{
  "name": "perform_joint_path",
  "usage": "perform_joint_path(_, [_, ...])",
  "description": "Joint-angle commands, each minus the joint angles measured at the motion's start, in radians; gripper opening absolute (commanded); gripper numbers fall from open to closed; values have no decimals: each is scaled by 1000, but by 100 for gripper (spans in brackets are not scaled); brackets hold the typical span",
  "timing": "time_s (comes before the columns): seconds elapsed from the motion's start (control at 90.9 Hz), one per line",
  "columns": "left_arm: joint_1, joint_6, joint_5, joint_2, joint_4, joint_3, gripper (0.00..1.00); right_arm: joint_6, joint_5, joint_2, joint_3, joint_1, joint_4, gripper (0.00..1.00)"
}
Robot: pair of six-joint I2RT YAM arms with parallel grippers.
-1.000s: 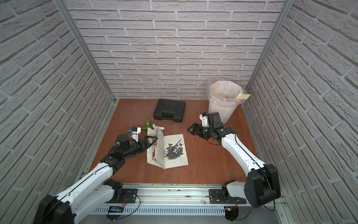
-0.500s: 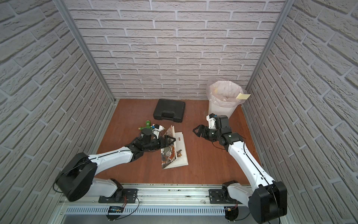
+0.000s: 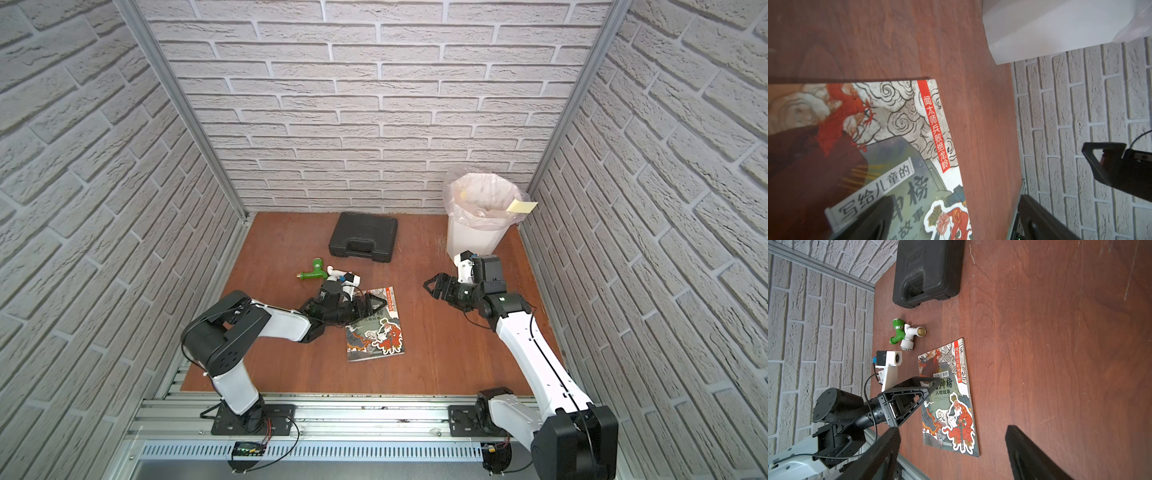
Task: Peel off the used sticky note
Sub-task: Close the book at the center of the board.
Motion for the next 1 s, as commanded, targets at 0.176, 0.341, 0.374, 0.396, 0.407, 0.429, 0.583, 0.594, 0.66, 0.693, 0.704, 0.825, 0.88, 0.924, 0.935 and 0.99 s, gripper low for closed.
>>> perform_joint_path(0.176, [-1, -14, -4, 37, 8, -31, 98, -24, -21, -19, -6, -18, 20, 84])
perform_joint_path(0.341, [-1, 38, -18, -28, -92, -12, 98, -28, -18, -34, -6, -27, 21, 84])
perform_joint_path(0.374, [-1, 52, -25, -46, -117, -7, 98, -30, -15, -39, -7, -29, 21, 84])
perform_joint_path(0.396, [-1, 61, -30, -59, -136, -5, 98, -31, -13, -43, -7, -30, 22, 84])
perform_joint_path(0.407, [0, 65, -32, -64, -145, -3, 98, -31, -13, -45, -8, -30, 22, 84])
perform_joint_path(0.429, [-1, 76, -36, -77, -161, -1, 98, -32, -11, -50, -9, -30, 22, 85])
perform_joint_path(0.583, [-2, 132, -64, -159, -265, 17, 98, -38, 10, -93, -20, -36, 41, 85])
perform_joint_path(0.594, [-2, 135, -66, -163, -271, 18, 98, -39, 12, -96, -22, -36, 43, 85])
perform_joint_path(0.66, [-3, 153, -76, -192, -302, 24, 98, -42, 23, -117, -30, -38, 58, 85])
perform_joint_path(0.693, [-3, 161, -80, -204, -316, 26, 98, -45, 30, -129, -35, -39, 63, 85])
perform_joint_path(0.704, [-3, 164, -82, -208, -320, 26, 98, -45, 33, -132, -35, -39, 65, 85])
perform_joint_path(0.825, [-2, 191, -96, -248, -363, 34, 98, -59, 62, -167, -54, -40, 89, 86])
perform_joint_path(0.88, [-2, 203, -104, -266, -384, 37, 98, -68, 78, -183, -61, -40, 99, 89])
perform_joint_path(0.924, [-3, 216, -112, -281, -403, 39, 98, -79, 97, -198, -68, -42, 103, 94])
perform_joint_path(0.935, [-2, 219, -114, -285, -409, 40, 98, -82, 103, -201, -70, -42, 104, 96])
perform_joint_path(0.99, [-3, 239, -131, -309, -440, 42, 98, -103, 134, -218, -75, -41, 105, 100])
